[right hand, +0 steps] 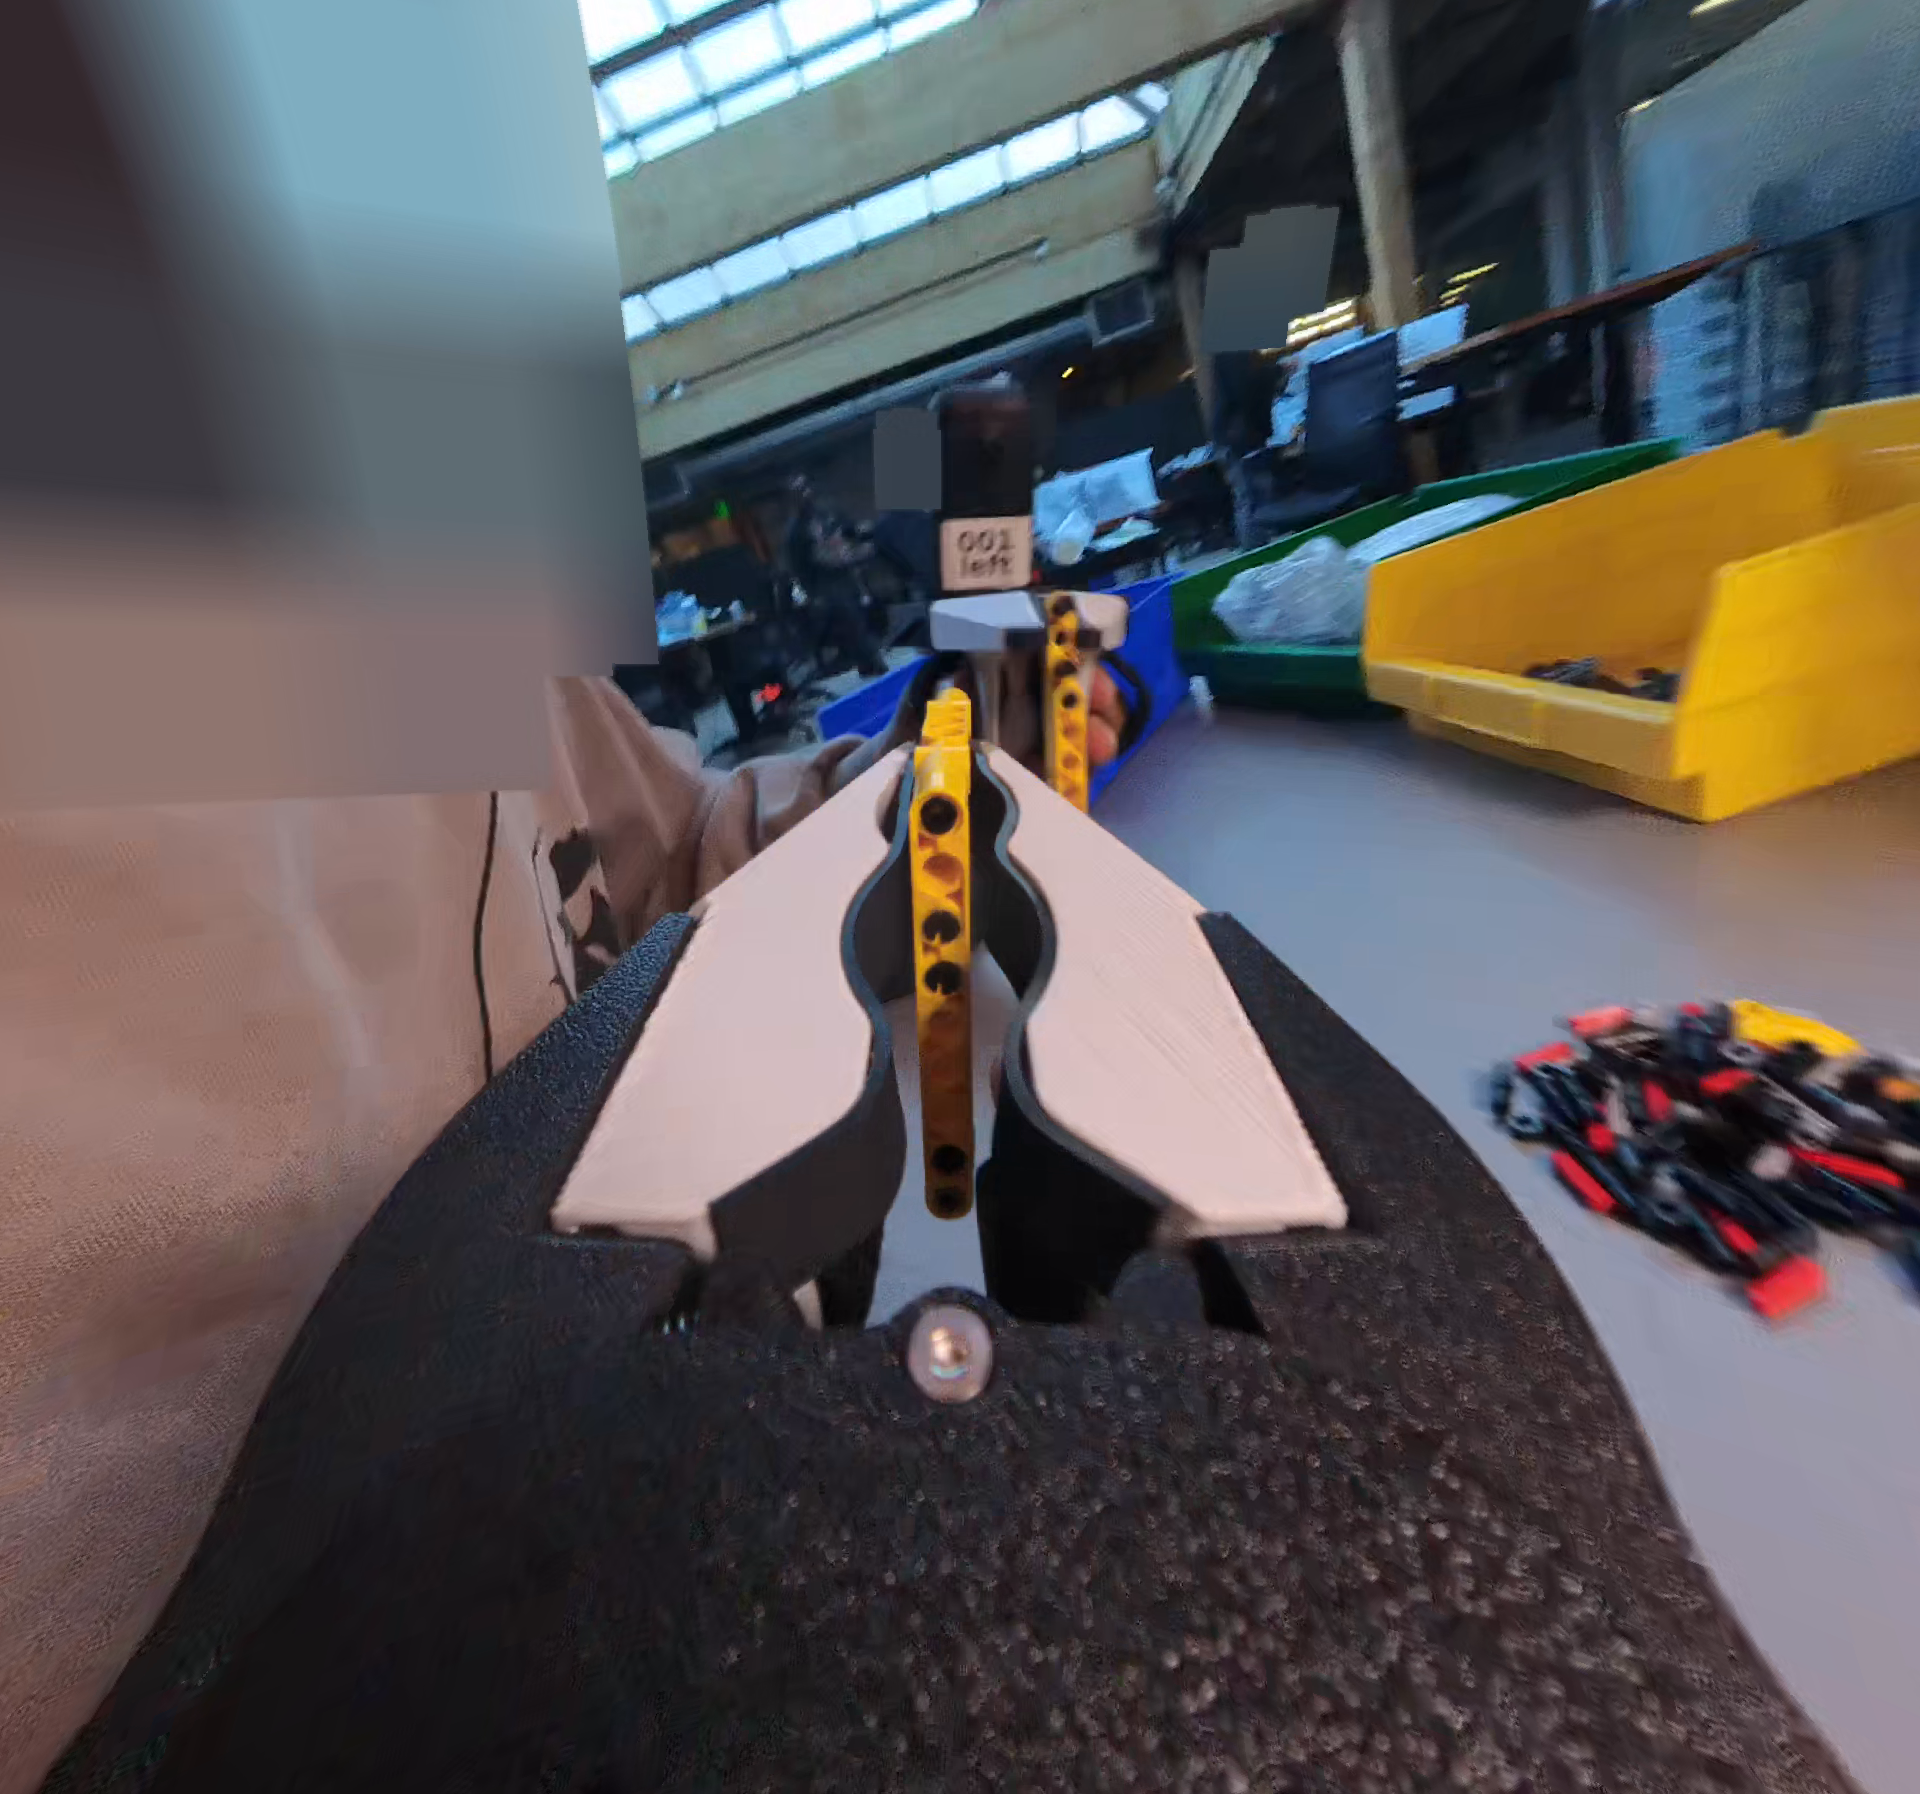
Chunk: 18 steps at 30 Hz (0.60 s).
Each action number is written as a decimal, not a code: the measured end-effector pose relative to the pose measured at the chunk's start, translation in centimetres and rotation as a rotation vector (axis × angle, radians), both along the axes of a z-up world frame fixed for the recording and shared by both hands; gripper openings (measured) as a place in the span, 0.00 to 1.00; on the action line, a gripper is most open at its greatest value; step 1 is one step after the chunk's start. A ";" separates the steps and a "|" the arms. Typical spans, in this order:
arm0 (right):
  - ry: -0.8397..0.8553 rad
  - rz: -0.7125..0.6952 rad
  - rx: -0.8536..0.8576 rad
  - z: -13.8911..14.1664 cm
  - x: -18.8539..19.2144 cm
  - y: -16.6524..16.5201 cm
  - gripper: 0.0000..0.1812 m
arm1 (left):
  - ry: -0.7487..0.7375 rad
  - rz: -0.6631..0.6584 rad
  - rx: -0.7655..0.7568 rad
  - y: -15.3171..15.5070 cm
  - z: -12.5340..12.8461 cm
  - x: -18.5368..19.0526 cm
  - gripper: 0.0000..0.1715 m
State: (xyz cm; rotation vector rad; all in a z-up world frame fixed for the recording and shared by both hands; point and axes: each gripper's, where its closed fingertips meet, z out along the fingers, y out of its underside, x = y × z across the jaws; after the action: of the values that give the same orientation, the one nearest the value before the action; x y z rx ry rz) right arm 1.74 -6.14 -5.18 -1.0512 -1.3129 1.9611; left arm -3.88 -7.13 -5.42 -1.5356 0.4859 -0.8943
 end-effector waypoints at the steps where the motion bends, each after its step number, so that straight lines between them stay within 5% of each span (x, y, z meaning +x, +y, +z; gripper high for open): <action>1: -0.003 0.017 0.051 -0.1 -0.6 -1.0 0.03 | 0.060 -0.021 -0.025 0.4 -1.2 1.4 0.04; 4: -0.005 -0.035 0.015 0.7 -0.8 2.3 0.03 | -0.010 -0.031 -0.087 0.7 -2.0 0.5 0.04; 8: -0.141 -0.030 0.075 -2.6 -1.0 1.3 0.03 | -0.002 -0.027 -0.158 0.9 -3.5 0.3 0.04; 14: -0.290 -0.025 0.160 -5.8 -1.5 0.8 0.04 | 0.241 -0.048 -0.300 0.6 -8.5 2.1 0.04; 18: -0.302 -0.014 0.165 -6.1 -1.7 0.2 0.04 | 0.165 -0.108 -0.258 -0.1 -6.8 2.9 0.19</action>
State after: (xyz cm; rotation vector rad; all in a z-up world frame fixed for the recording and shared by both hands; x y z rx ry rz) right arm 0.09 -5.91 -11.29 -1.3061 -1.5908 1.6962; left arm -1.01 -7.22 -12.26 -1.8424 0.5947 -0.9456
